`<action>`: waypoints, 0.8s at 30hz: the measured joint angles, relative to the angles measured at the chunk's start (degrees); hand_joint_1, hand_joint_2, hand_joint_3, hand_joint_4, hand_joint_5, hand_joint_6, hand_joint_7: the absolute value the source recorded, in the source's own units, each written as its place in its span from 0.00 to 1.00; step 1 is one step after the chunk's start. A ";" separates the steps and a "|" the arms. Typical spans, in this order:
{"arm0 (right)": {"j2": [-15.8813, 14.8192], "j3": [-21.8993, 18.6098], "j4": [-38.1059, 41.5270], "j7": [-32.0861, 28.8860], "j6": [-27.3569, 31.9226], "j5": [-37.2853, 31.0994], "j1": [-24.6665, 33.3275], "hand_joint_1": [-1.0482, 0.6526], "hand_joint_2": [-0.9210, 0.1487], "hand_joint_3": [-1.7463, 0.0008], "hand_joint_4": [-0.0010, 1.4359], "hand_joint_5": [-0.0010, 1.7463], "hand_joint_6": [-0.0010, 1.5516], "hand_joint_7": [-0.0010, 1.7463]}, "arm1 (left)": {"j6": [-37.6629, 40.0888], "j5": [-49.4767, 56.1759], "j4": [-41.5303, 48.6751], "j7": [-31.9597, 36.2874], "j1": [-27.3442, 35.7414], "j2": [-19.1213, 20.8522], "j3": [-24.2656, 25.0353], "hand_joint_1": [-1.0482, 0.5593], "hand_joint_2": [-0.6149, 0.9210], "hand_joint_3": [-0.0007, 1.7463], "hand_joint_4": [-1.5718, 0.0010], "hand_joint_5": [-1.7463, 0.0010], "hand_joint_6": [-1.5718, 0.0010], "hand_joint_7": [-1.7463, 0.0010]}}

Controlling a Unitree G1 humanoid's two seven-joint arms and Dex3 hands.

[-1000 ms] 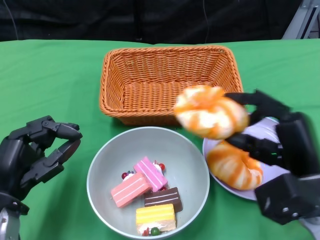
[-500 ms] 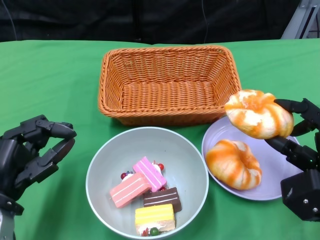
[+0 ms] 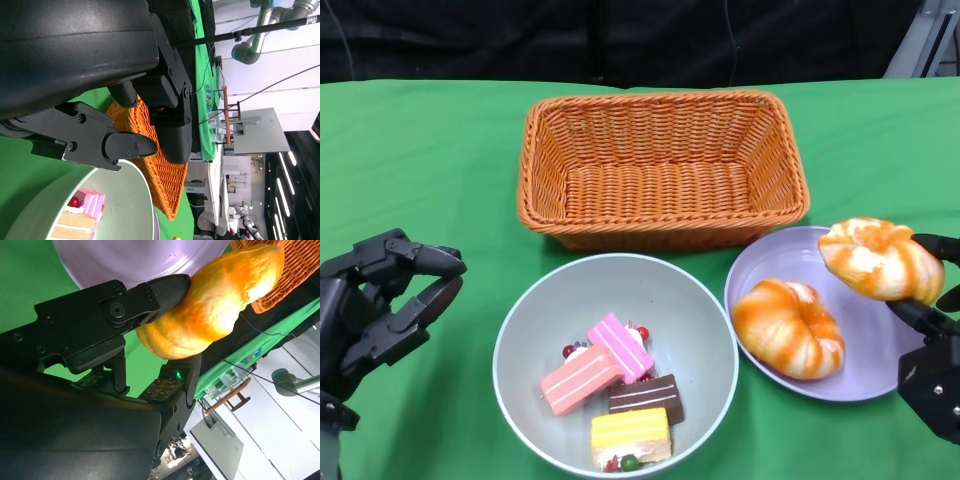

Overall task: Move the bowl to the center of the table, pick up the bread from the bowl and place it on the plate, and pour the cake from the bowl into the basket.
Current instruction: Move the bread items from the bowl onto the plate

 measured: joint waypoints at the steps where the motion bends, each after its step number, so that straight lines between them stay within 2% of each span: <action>1: 0.01 0.53 1.36 -0.07 0.56 -0.44 -0.72 0.54 0.01 1.00 0.51 0.68 0.63 0.25 | 0.00 -0.02 0.00 -0.08 -0.02 -0.02 -0.01 0.60 1.00 0.20 0.57 0.16 0.44 0.48; 7: 0.39 2.59 7.50 -1.41 3.46 -1.11 -3.52 0.54 0.01 1.00 0.50 0.69 0.65 0.20 | 0.00 0.22 0.00 -0.11 -0.01 -0.02 0.05 0.59 0.99 0.20 0.56 0.16 0.44 0.47; 24: 0.78 5.57 12.72 -3.34 3.89 -0.36 -5.19 0.54 0.00 1.00 0.51 0.68 0.68 0.15 | 1.52 0.20 -0.45 -0.06 0.00 -0.04 0.08 0.60 1.00 0.19 0.56 0.18 0.44 0.48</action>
